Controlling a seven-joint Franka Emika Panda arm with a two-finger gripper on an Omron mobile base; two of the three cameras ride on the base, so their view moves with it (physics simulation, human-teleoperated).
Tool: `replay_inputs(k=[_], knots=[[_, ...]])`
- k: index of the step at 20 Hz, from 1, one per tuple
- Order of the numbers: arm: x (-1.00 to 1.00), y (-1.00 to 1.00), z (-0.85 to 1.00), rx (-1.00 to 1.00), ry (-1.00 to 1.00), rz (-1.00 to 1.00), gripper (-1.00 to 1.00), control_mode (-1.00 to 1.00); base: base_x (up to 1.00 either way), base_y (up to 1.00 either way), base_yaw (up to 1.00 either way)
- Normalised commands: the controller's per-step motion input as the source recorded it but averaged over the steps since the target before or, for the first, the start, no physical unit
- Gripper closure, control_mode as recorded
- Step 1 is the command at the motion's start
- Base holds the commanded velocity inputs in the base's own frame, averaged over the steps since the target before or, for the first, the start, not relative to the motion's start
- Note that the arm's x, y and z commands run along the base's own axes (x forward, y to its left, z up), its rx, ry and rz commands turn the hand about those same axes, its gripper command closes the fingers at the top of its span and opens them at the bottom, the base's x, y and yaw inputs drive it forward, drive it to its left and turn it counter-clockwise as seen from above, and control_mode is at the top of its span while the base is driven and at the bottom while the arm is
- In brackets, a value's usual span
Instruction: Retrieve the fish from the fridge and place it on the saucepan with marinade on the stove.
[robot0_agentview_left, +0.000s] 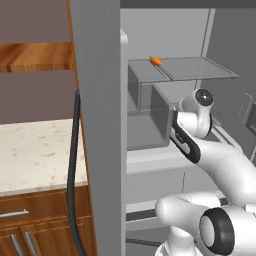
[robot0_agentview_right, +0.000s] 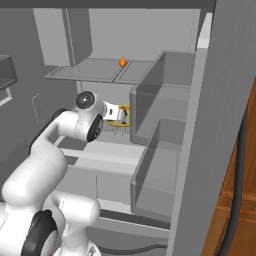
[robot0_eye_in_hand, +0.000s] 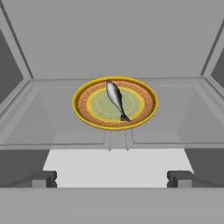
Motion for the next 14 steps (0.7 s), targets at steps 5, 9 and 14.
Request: replay_inputs(k=[5, 9, 14], knots=[[0.36, 0.0, -0.22, 0.0, 0.0, 0.05, -1.0, -1.0, 0.0, 0.0, 0.0], [0.29, -0.01, -0.19, 0.0, 0.0, 0.08, -1.0, -1.0, 0.0, 0.0, 0.0], [0.3, -0.01, -0.04, 0.0, 0.02, 0.08, -1.0, -1.0, 0.0, 0.0, 0.0]])
